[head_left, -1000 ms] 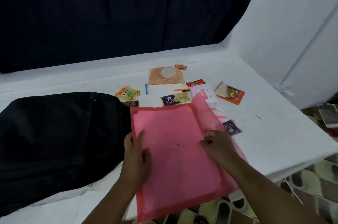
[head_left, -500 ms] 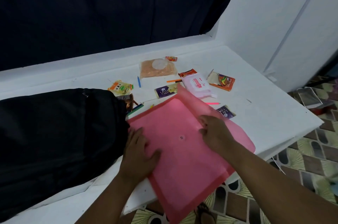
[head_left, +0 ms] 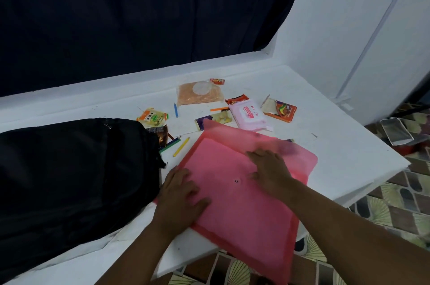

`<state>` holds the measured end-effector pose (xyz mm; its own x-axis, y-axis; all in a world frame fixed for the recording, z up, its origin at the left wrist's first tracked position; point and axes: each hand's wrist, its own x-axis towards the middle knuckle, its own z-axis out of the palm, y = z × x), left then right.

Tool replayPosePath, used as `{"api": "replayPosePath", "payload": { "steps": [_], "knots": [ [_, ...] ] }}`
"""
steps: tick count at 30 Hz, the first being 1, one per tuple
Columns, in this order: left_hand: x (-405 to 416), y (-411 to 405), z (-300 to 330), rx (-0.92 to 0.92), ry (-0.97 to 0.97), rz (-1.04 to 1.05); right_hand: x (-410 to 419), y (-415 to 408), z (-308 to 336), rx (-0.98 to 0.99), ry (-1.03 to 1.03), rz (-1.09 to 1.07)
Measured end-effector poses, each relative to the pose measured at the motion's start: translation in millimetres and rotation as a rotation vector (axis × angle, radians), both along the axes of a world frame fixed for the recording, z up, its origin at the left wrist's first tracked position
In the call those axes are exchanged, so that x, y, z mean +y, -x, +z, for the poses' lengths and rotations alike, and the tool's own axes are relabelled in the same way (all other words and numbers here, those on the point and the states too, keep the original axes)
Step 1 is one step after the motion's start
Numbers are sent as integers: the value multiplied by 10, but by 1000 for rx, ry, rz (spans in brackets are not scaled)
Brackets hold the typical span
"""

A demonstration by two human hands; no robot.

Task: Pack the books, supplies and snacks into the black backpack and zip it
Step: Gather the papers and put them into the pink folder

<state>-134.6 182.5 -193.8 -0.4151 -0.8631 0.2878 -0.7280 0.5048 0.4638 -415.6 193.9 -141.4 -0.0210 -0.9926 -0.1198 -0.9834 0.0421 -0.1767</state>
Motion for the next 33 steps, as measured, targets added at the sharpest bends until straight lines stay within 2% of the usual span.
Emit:
{"api": "replayPosePath", "payload": {
  "steps": [4, 7, 9, 12, 13, 16, 20, 22, 26, 30, 33],
  "knots": [
    [-47, 143, 129, -72, -35, 53, -50, 69, 51, -6, 27, 64],
    [-49, 273, 254, -287, -89, 114, -40, 119, 81, -58, 90, 139],
    [-29, 340, 228, -345, -133, 134, -25, 180, 143, -127, 239, 152],
    [-13, 409, 137, -405, -207, 127, -119, 394, 230, -126, 512, 70],
    [-16, 416, 119, -412, -225, 135, -159, 477, 271, -126, 507, 36],
    [-12, 432, 113, -390, -226, 170, -236, 679, 369, -264, 245, 41],
    [-4, 459, 107, -387, -255, 184, -105, 618, 247, -230, 61, 252],
    [13, 493, 128, -320, -271, 220, -29, 554, 78, -209, 54, 290],
    [66, 560, 157, -168, -285, 305, 29, 504, -101, -198, 167, 231],
    [-28, 532, 232, -7, -142, 398, 18, 457, -95, -249, 158, 232],
    [-137, 523, 284, -70, 24, 330, 49, 415, -139, -294, 175, 204]
  ]
}}
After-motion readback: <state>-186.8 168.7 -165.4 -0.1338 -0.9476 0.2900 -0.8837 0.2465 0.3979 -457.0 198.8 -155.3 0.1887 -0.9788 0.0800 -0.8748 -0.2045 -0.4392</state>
